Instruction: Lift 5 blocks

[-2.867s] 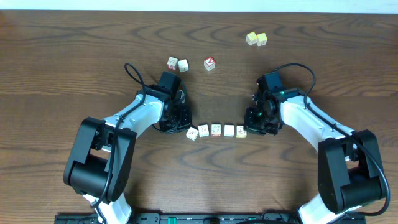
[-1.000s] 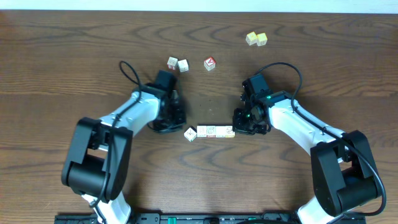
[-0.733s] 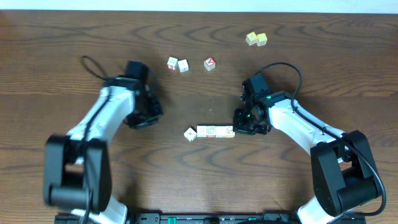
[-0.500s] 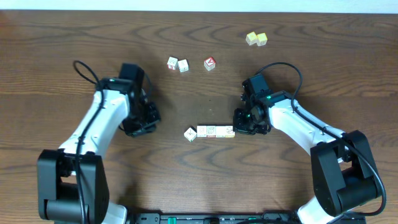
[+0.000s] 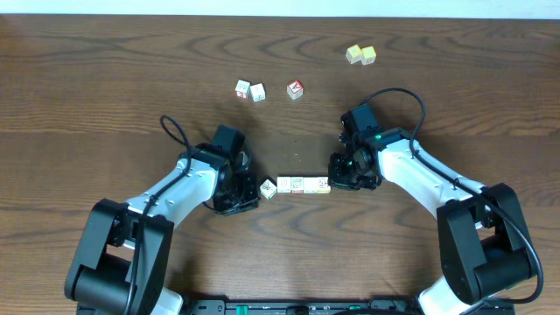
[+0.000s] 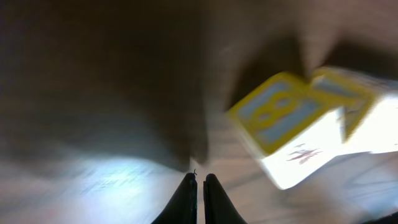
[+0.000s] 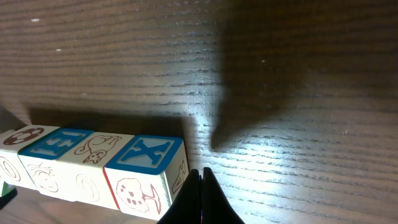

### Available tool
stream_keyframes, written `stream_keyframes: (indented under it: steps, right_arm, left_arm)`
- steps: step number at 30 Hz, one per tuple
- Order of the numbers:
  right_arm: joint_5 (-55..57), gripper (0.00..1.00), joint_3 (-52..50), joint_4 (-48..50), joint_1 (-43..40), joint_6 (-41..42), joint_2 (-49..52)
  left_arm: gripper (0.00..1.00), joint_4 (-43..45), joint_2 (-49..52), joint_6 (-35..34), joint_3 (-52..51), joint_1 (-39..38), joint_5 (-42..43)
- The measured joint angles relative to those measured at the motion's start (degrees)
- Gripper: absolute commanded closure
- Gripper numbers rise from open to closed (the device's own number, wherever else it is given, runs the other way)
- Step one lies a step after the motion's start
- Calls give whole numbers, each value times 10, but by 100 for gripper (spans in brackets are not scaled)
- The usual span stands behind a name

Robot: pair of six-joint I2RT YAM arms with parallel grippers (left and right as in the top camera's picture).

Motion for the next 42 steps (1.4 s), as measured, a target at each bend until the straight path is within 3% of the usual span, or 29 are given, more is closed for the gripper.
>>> stream_keyframes:
  steps: [6, 19, 35, 42]
  right_arm:
    - [0, 99, 0, -7, 0, 0, 0]
    - [0, 99, 0, -8, 0, 0, 0]
    - [0, 99, 0, -10, 0, 0, 0]
    - [0, 99, 0, -8, 0, 0, 0]
  left_arm:
    - [93, 57, 0, -15, 0, -4, 3]
    - [93, 82, 1, -27, 0, -4, -7]
    - [93, 94, -1, -26, 0, 27, -79]
    - [93, 178, -2, 25, 0, 28, -56]
